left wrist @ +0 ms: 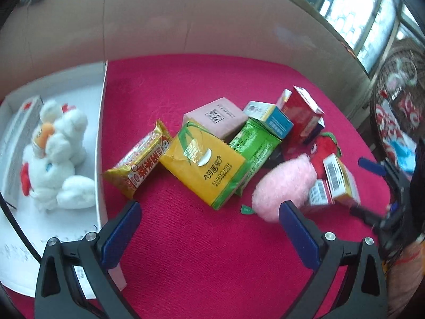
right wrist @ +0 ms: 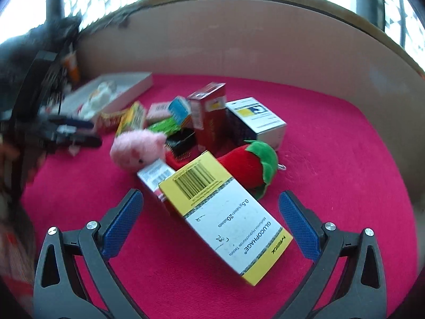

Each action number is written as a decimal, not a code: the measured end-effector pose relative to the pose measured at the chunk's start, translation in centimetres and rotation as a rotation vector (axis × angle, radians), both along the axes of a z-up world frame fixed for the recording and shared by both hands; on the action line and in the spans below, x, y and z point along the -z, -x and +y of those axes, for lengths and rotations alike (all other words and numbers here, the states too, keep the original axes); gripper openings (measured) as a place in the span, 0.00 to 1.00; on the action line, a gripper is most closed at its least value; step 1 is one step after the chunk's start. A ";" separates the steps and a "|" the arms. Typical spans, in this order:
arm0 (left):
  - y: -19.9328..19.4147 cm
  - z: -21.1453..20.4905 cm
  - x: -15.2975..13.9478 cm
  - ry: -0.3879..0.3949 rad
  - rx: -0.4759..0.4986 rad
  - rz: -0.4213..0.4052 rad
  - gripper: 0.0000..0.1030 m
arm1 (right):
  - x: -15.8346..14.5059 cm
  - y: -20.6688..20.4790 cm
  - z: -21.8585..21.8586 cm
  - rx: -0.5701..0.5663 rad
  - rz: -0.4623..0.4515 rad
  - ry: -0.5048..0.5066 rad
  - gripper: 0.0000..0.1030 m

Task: Organize objects
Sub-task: 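Withdraw both grippers from the tray back toward the pile, then grasp the yellow tissue pack with the left gripper while the right grasps the Glucophage box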

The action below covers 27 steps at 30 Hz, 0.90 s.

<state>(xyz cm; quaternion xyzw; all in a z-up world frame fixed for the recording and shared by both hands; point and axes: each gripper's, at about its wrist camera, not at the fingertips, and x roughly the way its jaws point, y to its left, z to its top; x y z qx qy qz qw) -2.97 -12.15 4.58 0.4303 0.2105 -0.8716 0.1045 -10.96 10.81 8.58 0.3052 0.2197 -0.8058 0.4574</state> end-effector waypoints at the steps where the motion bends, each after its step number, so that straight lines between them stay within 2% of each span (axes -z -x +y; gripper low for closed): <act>1: 0.3 -0.3 0.3 -0.037 -0.024 -0.016 1.00 | 0.2 -0.3 -0.6 -0.019 0.029 -0.040 1.00; 2: 0.5 -0.4 0.7 -0.075 -0.049 -0.036 1.00 | 0.5 -0.3 -1.1 -0.040 0.057 -0.082 1.00; 3: 0.8 -0.3 0.7 -0.058 -0.075 -0.045 1.00 | 0.9 -0.4 -1.2 -0.053 0.083 -0.110 1.00; 5: 1.5 0.0 0.7 -0.091 -0.086 -0.047 1.00 | 1.4 0.1 -2.0 -0.074 0.099 -0.145 1.00; 10: 1.7 0.8 0.3 -0.122 -0.145 -0.037 1.00 | 2.4 1.5 -3.2 -0.091 0.068 -0.172 1.00; 16: 1.3 1.2 0.7 -0.197 -0.164 -0.018 1.00 | 3.8 2.8 -2.7 -0.047 0.000 -0.169 1.00; 18: 1.4 0.5 1.3 -0.265 -0.199 -0.010 1.00 | 3.4 3.1 -2.1 -0.032 -0.024 -0.141 0.93; 19: 1.7 0.5 1.6 -0.297 -0.218 -0.009 1.00 | 3.5 3.2 -2.1 -0.032 -0.032 -0.134 0.74; 20: 1.9 0.1 1.9 -0.331 -0.234 -0.010 1.00 | 3.5 3.2 -2.0 -0.025 -0.039 -0.130 0.68; 22: 2.2 -0.4 2.2 -0.382 -0.258 -0.013 1.00 | 3.6 3.1 -1.7 -0.018 -0.050 -0.120 0.67; 27: 3.3 -0.7 2.3 -0.376 -0.311 -0.009 1.00 | 3.4 2.7 -1.6 -0.008 -0.067 -0.102 0.64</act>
